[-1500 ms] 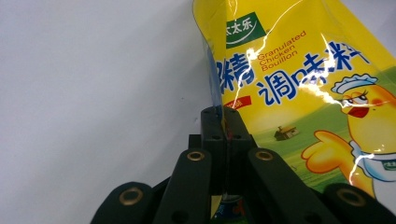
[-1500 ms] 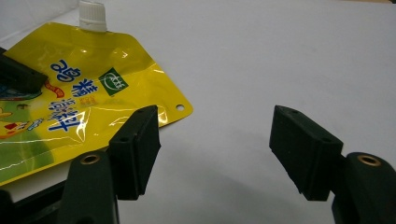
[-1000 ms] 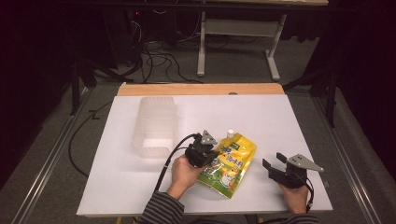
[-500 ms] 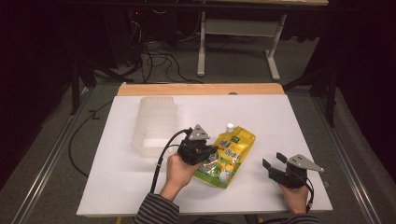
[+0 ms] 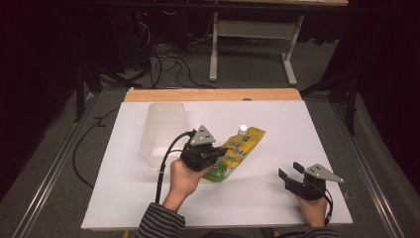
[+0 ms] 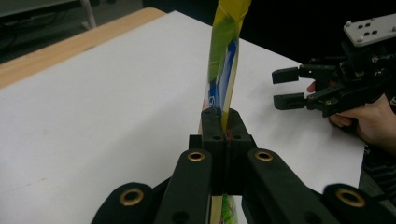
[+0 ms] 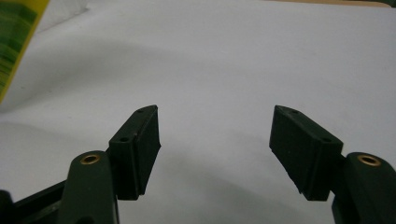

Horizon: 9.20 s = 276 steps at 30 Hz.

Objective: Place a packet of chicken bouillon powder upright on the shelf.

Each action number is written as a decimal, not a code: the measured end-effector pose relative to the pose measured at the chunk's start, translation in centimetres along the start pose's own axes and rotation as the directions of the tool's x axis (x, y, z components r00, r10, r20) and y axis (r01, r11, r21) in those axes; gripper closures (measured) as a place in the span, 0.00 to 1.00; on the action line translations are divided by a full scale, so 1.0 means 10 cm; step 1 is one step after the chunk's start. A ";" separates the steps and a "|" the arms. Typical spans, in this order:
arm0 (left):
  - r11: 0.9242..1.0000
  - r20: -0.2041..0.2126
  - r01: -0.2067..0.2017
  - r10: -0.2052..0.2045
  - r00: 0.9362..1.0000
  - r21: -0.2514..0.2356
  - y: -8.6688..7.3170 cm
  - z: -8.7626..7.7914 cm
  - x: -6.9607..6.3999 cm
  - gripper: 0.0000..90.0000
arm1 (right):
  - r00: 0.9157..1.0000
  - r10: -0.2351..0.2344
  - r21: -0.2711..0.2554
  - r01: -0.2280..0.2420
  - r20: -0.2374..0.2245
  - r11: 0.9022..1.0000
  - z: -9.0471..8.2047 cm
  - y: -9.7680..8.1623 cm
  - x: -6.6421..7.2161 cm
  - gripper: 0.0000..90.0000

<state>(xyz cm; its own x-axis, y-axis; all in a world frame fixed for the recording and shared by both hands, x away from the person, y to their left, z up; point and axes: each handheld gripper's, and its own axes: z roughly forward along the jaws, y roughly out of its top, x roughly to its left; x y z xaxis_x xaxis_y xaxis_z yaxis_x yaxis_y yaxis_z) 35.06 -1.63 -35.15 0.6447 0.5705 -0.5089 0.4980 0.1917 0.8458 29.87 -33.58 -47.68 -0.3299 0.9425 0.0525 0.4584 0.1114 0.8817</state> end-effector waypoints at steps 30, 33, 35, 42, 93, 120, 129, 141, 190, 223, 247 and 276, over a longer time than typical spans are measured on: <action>0.986 -0.113 -0.060 0.042 0.993 -0.156 0.59 -0.48 0.35 1.00 | 1.000 0.000 0.003 0.000 0.001 1.000 0.00 0.00 0.00 0.38; 0.983 -0.135 -0.070 0.047 0.990 -0.169 0.62 -0.52 0.40 1.00 | 1.000 -0.001 0.002 0.001 0.002 1.000 0.00 0.00 0.00 0.38; 0.981 -0.150 -0.073 0.046 0.988 -0.182 0.67 -0.56 0.46 1.00 | 1.000 -0.001 0.002 0.001 0.002 1.000 0.00 0.00 0.00 0.38; 0.973 -0.189 -0.094 0.054 0.981 -0.211 0.79 -0.65 0.59 1.00 | 1.000 0.001 0.005 -0.001 0.005 1.000 0.01 0.00 0.00 0.38; 0.998 -0.379 -0.062 0.064 0.923 0.017 0.44 -0.62 1.37 0.93 | 1.000 -0.021 0.013 0.021 0.009 1.000 0.02 0.01 0.01 0.37; 0.995 -0.333 -0.057 0.026 0.942 -0.084 0.26 -0.62 1.42 0.99 | 1.000 -0.016 0.011 0.016 0.012 1.000 0.01 0.00 0.02 0.37; 0.998 -0.365 -0.035 0.013 0.931 -0.053 0.22 -0.69 1.46 0.97 | 1.000 -0.021 0.010 0.021 0.011 1.000 0.01 0.00 0.02 0.37; 0.995 -0.370 -0.009 -0.026 0.929 -0.095 0.18 -0.73 1.54 1.00 | 1.000 -0.021 0.015 0.020 0.014 1.000 0.01 0.00 0.03 0.37; 0.979 -0.431 -0.040 -0.052 0.901 -0.201 0.00 -1.08 1.54 0.56 | 1.000 -0.024 0.020 0.024 0.012 1.000 0.02 0.01 0.03 0.37; 0.968 -0.389 -0.014 -0.088 0.917 -0.252 -0.26 -1.32 1.23 0.45 | 1.000 -0.027 0.020 0.026 0.012 0.999 0.02 0.01 0.03 0.37; 0.978 -0.312 0.002 -0.069 0.948 -0.210 -0.42 -1.11 0.98 0.43 | 1.000 -0.022 0.015 0.022 0.008 1.000 0.01 0.00 0.03 0.37; 0.980 -0.241 0.039 -0.086 0.967 -0.194 -0.54 -0.87 0.83 0.43 | 1.000 -0.026 0.017 0.026 0.008 1.000 0.01 0.00 0.03 0.37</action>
<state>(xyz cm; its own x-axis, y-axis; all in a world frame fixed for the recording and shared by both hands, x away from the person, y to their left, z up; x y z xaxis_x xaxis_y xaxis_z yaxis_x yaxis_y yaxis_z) 32.67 8.99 -42.53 0.4408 0.7273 -0.5260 0.4002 0.3652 0.8405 29.91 -33.23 -47.69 -0.3348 0.9420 0.0255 0.4640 0.1412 0.8745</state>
